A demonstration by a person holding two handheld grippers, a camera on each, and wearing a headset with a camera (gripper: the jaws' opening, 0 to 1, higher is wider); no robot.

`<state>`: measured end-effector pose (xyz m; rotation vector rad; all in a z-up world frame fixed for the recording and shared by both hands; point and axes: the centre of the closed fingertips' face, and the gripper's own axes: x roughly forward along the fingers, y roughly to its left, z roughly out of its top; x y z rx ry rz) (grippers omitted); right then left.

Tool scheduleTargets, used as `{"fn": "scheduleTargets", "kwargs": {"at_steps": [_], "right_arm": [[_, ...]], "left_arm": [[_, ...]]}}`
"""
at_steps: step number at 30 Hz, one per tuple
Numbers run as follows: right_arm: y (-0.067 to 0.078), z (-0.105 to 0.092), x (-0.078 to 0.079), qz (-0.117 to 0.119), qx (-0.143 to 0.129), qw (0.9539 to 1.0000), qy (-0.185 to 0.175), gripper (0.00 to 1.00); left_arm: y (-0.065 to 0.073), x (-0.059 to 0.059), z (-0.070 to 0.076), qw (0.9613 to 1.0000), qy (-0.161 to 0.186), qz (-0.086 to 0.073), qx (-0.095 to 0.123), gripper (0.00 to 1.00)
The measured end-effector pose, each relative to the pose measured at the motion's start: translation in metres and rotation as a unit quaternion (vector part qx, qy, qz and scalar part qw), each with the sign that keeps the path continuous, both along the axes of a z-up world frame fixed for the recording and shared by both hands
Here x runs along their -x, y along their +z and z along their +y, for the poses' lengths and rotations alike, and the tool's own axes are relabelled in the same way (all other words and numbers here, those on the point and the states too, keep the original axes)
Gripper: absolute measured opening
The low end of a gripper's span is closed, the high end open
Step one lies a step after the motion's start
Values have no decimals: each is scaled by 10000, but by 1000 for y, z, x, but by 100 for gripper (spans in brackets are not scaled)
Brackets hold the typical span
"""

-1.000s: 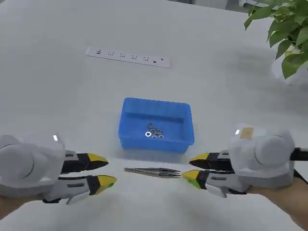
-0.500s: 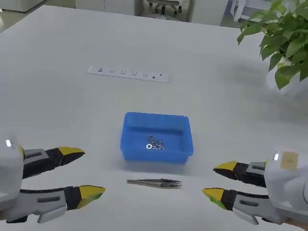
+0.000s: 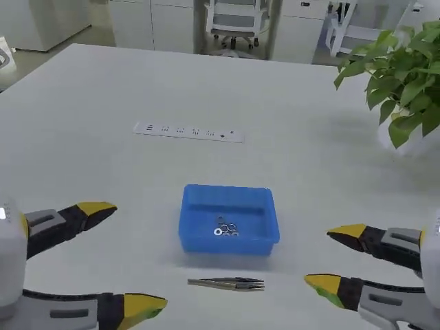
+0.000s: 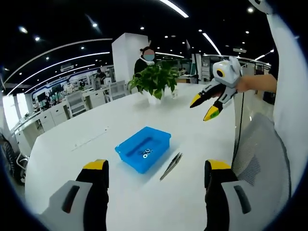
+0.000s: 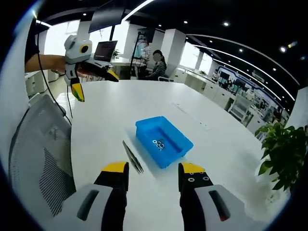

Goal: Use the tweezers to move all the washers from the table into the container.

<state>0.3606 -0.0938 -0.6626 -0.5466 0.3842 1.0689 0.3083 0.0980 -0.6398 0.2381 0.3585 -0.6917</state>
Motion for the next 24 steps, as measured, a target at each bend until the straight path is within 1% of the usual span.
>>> {"fn": "scheduleTargets", "kwargs": {"at_steps": [3, 4, 6, 9, 11, 13, 15, 17, 19, 24], "right_arm": [[5, -1, 5, -111, 36, 9999, 84, 47], [7, -1, 7, -151, 36, 9998, 113, 50], [14, 2, 12, -221, -20, 9995, 217, 59], [21, 8, 20, -213, -119, 9989, 388, 73], [24, 10, 23, -294, -80, 9984, 475, 81], [26, 11, 23, -338, -82, 9982, 481, 87], [28, 12, 22, -339, -122, 9983, 459, 93], [28, 11, 20, -384, -98, 9984, 394, 99], [29, 9, 19, -395, -92, 9985, 360, 100], [33, 8, 17, -387, -149, 9987, 288, 100]], "left_arm": [[7, 3, -2, 10000, 5, -70, 17, 93], [8, 3, -3, 10000, 9, -81, 9, 95], [11, 4, -4, 9999, 31, -104, 16, 100], [16, 5, -8, 9999, 38, -142, 86, 100], [19, 6, -11, 9997, 19, -167, 149, 100], [22, 6, -13, 9996, 11, -208, 166, 100], [23, 6, -14, 9997, -3, -198, 167, 100], [23, 5, -13, 9997, 10, -200, 148, 100], [24, 4, -12, 9997, 29, -218, 113, 100], [25, 4, -11, 9997, 35, -207, 107, 100]]}}
